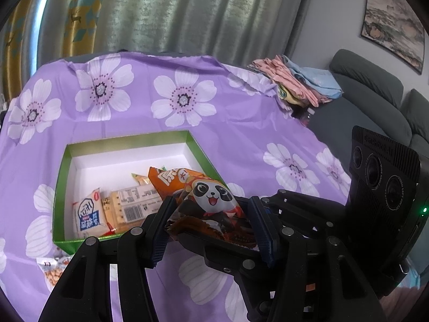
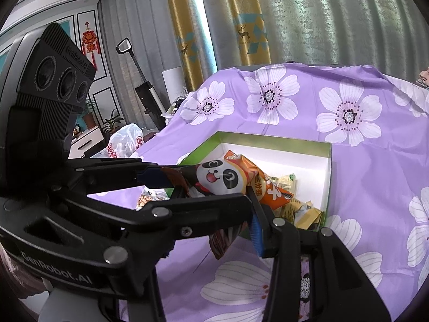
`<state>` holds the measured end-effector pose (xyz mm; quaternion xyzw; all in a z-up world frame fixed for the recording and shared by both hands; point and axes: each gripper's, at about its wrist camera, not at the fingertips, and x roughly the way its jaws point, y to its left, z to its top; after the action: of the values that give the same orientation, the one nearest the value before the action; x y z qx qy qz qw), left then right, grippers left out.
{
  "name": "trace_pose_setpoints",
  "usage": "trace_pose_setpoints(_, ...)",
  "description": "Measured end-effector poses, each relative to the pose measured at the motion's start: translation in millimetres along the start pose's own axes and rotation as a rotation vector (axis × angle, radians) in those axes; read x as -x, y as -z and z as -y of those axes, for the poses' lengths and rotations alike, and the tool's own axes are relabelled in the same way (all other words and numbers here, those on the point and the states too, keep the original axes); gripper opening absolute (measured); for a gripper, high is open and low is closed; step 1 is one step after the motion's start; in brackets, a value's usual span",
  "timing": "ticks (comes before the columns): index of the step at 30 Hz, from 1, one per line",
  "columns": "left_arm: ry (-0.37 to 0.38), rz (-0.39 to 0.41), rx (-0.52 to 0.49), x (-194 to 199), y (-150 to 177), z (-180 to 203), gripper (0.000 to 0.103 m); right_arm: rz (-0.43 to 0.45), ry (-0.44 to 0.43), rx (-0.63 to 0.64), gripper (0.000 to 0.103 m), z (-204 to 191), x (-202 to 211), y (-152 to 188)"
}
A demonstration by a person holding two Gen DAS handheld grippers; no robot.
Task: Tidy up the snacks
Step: 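Lift the panda bag and carry it over the green box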
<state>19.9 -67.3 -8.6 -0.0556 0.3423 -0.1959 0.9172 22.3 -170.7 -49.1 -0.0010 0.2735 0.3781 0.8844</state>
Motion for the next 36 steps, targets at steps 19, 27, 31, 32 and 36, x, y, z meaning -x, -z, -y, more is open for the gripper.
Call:
trace_pose_setpoints(19, -0.007, 0.005, 0.005, -14.9, -13.2, -17.4, 0.056, -0.007, 0.005, 0.004, 0.045, 6.2, -14.4, -9.8)
trace_pose_setpoints(27, -0.007, 0.006, 0.01, -19.8, -16.0, -25.5, 0.056, -0.015, 0.006, 0.008, 0.045, 9.5, -25.8, -14.0)
trace_pose_setpoints(31, -0.008, 0.006, 0.016, -25.2, -18.4, -32.0, 0.056, -0.019, 0.008, 0.011, 0.045, 11.9, -30.8, -15.9)
trace_pose_setpoints(32, -0.009, 0.005, 0.018, -26.9, -19.1, -33.7, 0.056, -0.022, 0.008, 0.012, 0.045, 13.5, -33.1, -16.7)
trace_pose_setpoints(36, -0.012, -0.004, 0.033, -34.7, -19.4, -41.4, 0.056, -0.037, 0.008, 0.01, 0.045, 17.7, -44.4, -19.0)
